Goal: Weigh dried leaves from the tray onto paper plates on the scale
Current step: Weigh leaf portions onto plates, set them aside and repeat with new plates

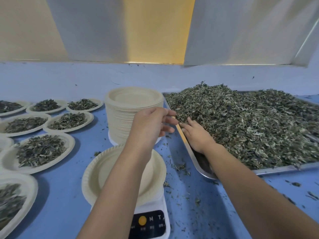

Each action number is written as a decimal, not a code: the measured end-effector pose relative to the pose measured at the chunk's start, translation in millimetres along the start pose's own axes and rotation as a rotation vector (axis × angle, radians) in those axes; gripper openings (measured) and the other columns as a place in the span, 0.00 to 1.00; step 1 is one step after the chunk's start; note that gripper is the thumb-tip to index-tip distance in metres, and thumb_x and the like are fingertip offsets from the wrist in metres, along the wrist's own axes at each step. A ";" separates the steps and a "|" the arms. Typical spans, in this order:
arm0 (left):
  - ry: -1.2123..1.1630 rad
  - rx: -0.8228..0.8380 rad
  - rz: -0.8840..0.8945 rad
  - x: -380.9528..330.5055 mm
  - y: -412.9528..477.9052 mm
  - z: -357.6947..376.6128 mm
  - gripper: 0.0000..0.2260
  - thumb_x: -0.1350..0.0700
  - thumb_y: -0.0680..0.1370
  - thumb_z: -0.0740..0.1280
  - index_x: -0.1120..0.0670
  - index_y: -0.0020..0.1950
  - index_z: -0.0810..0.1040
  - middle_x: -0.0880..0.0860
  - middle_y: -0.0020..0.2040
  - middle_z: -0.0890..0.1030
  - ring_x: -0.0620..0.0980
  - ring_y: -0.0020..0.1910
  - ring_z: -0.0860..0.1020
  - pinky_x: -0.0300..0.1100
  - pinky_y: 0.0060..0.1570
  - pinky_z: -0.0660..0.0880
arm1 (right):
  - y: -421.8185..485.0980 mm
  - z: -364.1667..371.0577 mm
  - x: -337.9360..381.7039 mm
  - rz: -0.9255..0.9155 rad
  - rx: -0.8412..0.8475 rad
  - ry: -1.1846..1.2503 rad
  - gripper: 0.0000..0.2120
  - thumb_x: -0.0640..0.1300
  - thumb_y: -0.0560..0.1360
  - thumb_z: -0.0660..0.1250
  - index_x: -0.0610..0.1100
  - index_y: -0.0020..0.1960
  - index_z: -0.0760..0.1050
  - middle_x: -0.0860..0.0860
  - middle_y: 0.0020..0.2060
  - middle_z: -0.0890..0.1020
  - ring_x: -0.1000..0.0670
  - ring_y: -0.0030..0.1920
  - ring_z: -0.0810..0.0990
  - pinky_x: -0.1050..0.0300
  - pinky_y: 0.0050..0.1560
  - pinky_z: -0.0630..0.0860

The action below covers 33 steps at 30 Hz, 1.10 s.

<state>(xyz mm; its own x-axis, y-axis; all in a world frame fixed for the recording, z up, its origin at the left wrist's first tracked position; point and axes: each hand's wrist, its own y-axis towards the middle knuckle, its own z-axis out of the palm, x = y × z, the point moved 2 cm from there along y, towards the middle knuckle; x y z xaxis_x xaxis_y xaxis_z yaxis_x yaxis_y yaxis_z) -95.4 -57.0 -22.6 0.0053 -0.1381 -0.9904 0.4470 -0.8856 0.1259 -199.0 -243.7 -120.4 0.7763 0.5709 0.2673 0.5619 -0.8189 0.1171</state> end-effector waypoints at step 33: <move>-0.188 -0.133 -0.177 17.2 -2.0 29.0 0.11 0.60 0.79 0.58 0.56 0.42 0.79 0.50 0.35 0.82 0.46 0.34 0.76 0.35 0.31 0.69 | -24.9 -13.1 8.3 0.155 -0.091 -0.048 0.17 0.32 0.78 0.56 0.40 0.66 0.67 0.39 0.59 0.72 0.38 0.59 0.72 0.49 0.55 0.70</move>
<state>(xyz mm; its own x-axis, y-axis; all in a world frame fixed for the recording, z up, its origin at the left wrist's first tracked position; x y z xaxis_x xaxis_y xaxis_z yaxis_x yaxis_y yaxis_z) -122.1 -70.5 -38.2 -0.2431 -0.0772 -0.9669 0.5400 -0.8389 -0.0688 -210.4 -219.3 -108.6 0.8656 0.4379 0.2430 0.4080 -0.8980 0.1649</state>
